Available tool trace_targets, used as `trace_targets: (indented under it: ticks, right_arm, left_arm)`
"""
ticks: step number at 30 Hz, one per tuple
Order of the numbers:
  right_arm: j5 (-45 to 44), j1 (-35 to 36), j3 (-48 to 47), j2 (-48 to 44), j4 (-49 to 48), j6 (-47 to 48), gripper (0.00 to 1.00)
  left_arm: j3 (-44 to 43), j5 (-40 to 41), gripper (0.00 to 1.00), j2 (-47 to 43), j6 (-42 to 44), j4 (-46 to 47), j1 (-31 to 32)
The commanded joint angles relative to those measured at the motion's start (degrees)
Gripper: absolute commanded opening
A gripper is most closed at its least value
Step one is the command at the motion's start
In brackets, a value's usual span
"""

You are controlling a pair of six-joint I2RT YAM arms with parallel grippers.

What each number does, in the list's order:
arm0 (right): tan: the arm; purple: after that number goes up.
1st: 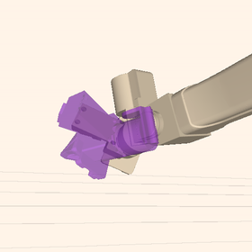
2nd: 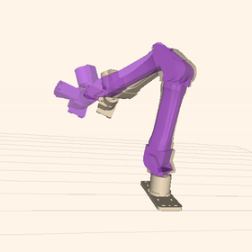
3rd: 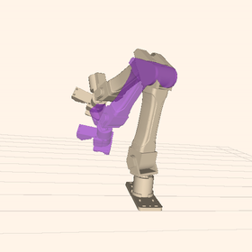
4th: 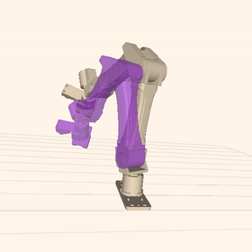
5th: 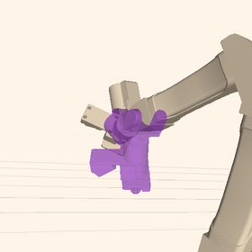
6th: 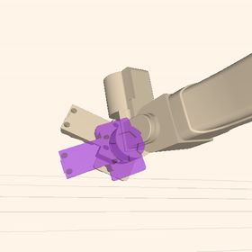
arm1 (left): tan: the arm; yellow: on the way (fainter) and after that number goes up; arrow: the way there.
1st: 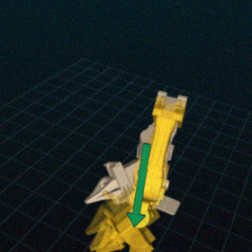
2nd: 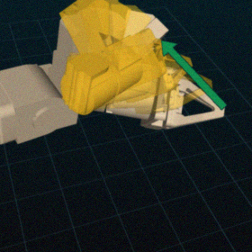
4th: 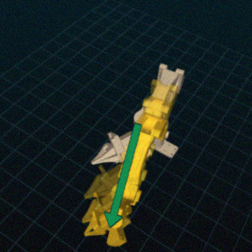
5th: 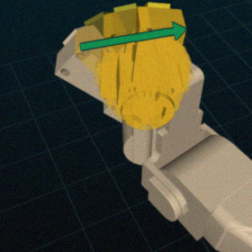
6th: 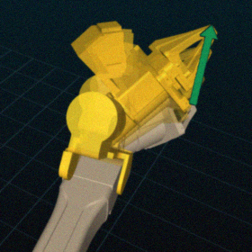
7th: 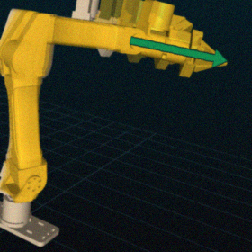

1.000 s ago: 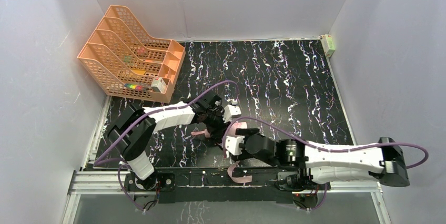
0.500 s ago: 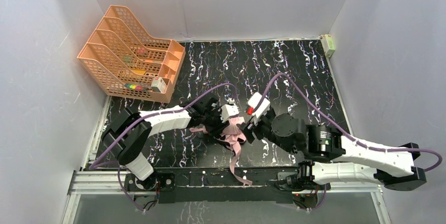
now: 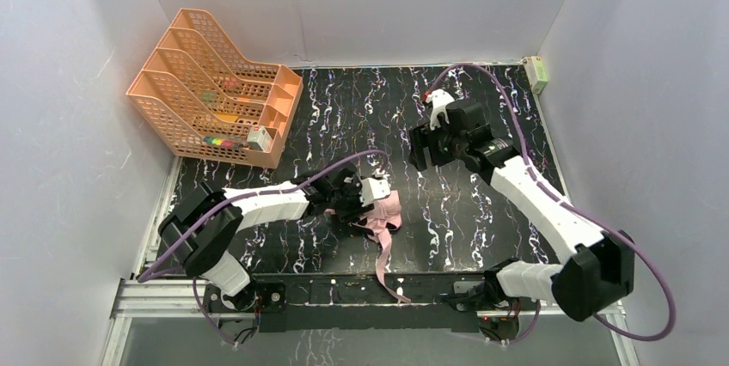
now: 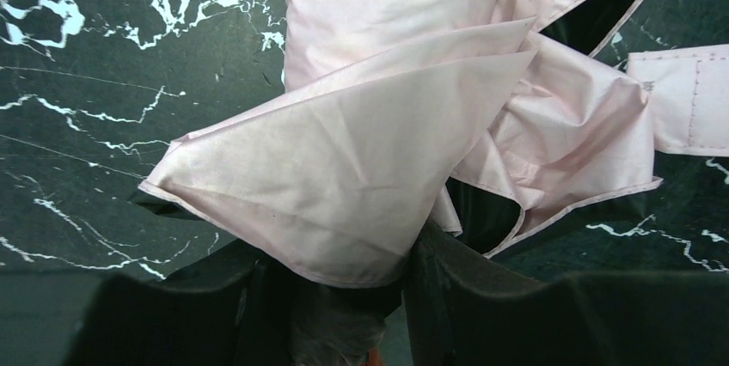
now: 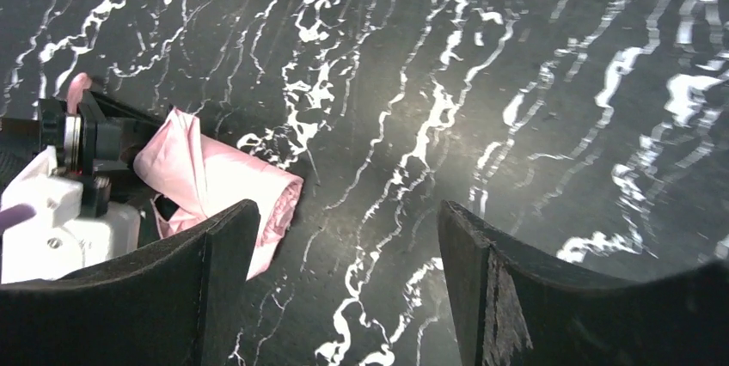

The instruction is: Put away the umbrella

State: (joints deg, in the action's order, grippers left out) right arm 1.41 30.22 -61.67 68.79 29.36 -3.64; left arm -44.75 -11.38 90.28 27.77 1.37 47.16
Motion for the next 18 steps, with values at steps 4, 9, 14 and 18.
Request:
trace_targets:
  ticks: [4,9,14,18]
  right_arm:
    - [26.0,-3.1,5.8,7.4,-14.6,2.3,0.87]
    - [31.0,-3.0,7.7,11.7,-17.7,6.3,0.91]
    - [37.9,-3.0,6.0,16.1,-16.4,11.5,0.98]
    - [38.8,-2.6,5.0,18.3,-17.0,14.5,0.99]
  left_arm:
    - [6.0,8.8,0.0,-2.1,8.4,5.2,0.5]
    - [7.5,10.6,0.0,-1.2,11.4,11.3,0.5]
    - [9.9,12.2,0.0,-0.8,14.6,17.0,0.5]
    - [11.9,8.6,0.0,-1.7,17.8,19.9,0.6]
